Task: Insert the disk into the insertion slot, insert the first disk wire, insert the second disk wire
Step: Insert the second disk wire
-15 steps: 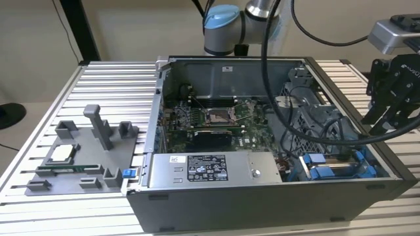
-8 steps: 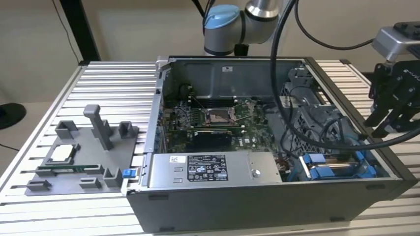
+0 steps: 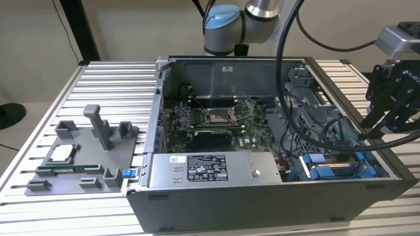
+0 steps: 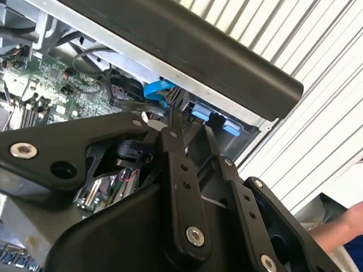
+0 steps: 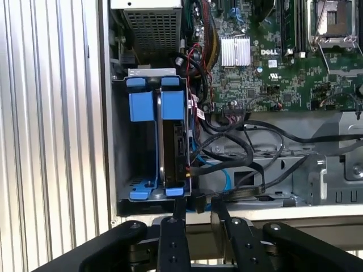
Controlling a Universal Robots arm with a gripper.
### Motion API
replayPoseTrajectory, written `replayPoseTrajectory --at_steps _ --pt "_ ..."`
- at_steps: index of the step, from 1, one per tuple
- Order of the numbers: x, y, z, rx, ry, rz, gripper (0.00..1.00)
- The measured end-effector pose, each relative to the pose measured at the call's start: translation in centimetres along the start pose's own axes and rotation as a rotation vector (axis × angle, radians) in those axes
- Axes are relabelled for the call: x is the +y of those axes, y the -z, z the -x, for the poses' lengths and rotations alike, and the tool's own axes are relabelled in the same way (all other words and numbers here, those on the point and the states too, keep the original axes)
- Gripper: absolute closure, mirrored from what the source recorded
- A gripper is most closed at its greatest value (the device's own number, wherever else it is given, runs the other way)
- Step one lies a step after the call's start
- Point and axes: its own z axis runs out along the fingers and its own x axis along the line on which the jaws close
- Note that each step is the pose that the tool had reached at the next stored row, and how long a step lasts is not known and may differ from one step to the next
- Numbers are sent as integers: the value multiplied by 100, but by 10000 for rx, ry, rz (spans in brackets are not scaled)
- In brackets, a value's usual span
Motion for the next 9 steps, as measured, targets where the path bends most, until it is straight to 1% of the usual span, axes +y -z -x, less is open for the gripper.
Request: replayPoseTrajectory --at_steps 3,9 --pt "-9 -31 -1 -4 -3 63 0" --pt "-17 -100 -4 -41 -2 86 0"
